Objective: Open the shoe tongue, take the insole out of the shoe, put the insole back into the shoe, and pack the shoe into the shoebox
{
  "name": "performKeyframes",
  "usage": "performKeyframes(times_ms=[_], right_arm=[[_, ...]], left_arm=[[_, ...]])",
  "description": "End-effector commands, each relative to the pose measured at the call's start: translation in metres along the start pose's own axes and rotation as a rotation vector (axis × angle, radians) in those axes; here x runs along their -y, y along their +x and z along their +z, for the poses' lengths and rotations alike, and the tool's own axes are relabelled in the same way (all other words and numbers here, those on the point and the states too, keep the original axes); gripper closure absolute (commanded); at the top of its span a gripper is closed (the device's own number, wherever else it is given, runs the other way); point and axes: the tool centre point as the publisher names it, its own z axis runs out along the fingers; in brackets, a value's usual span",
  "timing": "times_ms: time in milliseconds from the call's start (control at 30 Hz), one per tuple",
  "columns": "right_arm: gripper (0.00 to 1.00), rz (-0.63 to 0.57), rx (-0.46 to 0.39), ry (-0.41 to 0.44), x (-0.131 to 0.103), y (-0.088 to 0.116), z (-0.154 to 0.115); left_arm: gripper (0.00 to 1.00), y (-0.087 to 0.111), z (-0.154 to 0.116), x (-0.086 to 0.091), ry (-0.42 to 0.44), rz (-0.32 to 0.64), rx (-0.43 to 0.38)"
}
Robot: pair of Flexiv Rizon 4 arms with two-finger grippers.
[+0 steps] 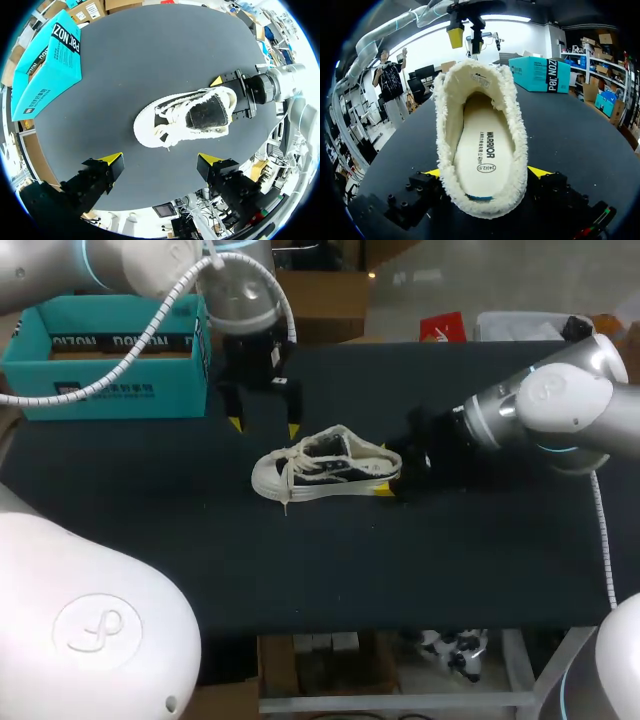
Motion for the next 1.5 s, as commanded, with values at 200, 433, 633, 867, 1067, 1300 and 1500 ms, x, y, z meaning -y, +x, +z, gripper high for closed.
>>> performKeyframes(times_ms=[200,433,633,867,1067,1300,1500], right_arm=[[0.00,-0.004,-0.018,-0.030,0.003,-0.007,0.010],[0.00,-0.018,-0.020,-0.051,-0.001,-0.003,0.012],[0.00,-0.025,-0.017,-0.056,-0.002,-0.002,0.011],[1.00,-0.033,-0.016,-0.058,-0.001,-0.003,0.013],[1.00,-0.015,-0.006,-0.049,0.004,-0.003,0.015],[1.00,-0.010,0.003,-0.036,0.005,-0.002,0.015],[1.00,-0.010,0.003,-0.036,0.005,-0.002,0.015]], left_arm=[[0.00,0.003,0.004,0.004,-0.005,-0.008,0.000],[0.00,0.009,0.008,0.005,-0.004,-0.032,0.007],[0.00,0.014,0.010,0.005,-0.003,-0.033,0.011],[0.00,0.027,0.012,0.007,-0.011,-0.034,0.004],[0.00,0.048,0.008,0.011,-0.023,-0.061,0.033],[0.07,0.074,0.010,0.029,-0.053,-0.121,0.089],[0.16,0.086,0.020,0.040,-0.081,-0.163,0.128]])
